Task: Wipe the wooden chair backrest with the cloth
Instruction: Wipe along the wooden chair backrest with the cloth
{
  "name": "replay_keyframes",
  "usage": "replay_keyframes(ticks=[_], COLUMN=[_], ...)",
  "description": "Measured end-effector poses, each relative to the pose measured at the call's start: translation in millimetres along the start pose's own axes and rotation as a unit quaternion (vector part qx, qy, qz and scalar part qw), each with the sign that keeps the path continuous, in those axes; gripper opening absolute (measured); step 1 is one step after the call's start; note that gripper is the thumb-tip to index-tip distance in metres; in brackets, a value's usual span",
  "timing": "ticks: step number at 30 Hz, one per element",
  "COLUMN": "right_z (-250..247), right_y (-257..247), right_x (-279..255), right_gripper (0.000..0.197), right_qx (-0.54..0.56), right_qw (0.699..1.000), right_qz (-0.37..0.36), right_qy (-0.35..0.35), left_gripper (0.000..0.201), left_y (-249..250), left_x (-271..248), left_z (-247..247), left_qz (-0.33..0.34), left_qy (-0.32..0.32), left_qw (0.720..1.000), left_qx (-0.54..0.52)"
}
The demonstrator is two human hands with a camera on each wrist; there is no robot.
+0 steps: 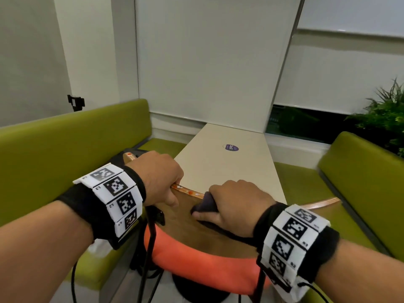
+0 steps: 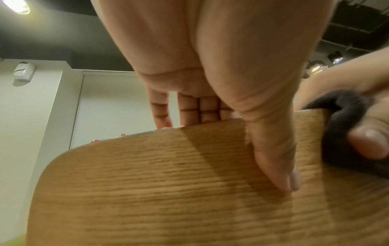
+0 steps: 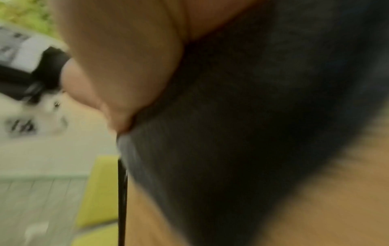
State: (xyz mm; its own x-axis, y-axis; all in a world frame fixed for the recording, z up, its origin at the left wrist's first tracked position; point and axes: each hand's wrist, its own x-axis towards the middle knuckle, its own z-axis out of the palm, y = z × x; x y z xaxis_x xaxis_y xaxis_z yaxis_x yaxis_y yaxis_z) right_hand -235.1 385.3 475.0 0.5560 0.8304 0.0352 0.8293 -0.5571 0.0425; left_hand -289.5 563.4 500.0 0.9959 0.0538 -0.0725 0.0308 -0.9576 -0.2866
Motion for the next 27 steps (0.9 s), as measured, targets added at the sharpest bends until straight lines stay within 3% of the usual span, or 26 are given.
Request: replay_keyframes(ticks=[4, 9, 14, 17, 22, 24, 27], right_z=[15, -5, 3, -3, 2, 1, -3], right_y=[12, 31, 26, 9, 8, 20, 35], right_x=[-16, -33, -25, -7, -12, -23, -33], right_gripper=[0.025, 0.022, 0.020, 0.008, 0.033, 0.022, 0.028], right_qx=[0.005, 0.118, 0.068, 0.082, 0.127, 0.148, 0.152], right_qw=[0.995, 0.987, 0.994, 0.993, 0.984, 0.979, 0.980], right_qz=[-0.058, -0.101, -0.081, -0.088, -0.105, -0.130, -0.117], right_qy=[0.082, 0.034, 0.016, 0.002, 0.071, 0.062, 0.048], left_gripper=[0.042, 0.040, 0.039, 0.034, 0.032, 0.037, 0.046], left_y=[4, 8, 11, 15, 18, 16, 7], left_x=[-1, 2, 3, 2, -2, -1, 0], left_z=[-5, -11, -13, -16, -16, -13, -5], left_qz=[-0.014, -0.030, -0.052, -0.066, -0.072, -0.064, -0.037], left_qy=[-0.016, -0.042, -0.059, -0.056, -0.043, -0.042, -0.026], left_qw=[1.000, 0.998, 0.997, 0.996, 0.996, 0.997, 0.999], left_qx=[0.010, 0.020, 0.023, 0.021, 0.013, 0.023, 0.026])
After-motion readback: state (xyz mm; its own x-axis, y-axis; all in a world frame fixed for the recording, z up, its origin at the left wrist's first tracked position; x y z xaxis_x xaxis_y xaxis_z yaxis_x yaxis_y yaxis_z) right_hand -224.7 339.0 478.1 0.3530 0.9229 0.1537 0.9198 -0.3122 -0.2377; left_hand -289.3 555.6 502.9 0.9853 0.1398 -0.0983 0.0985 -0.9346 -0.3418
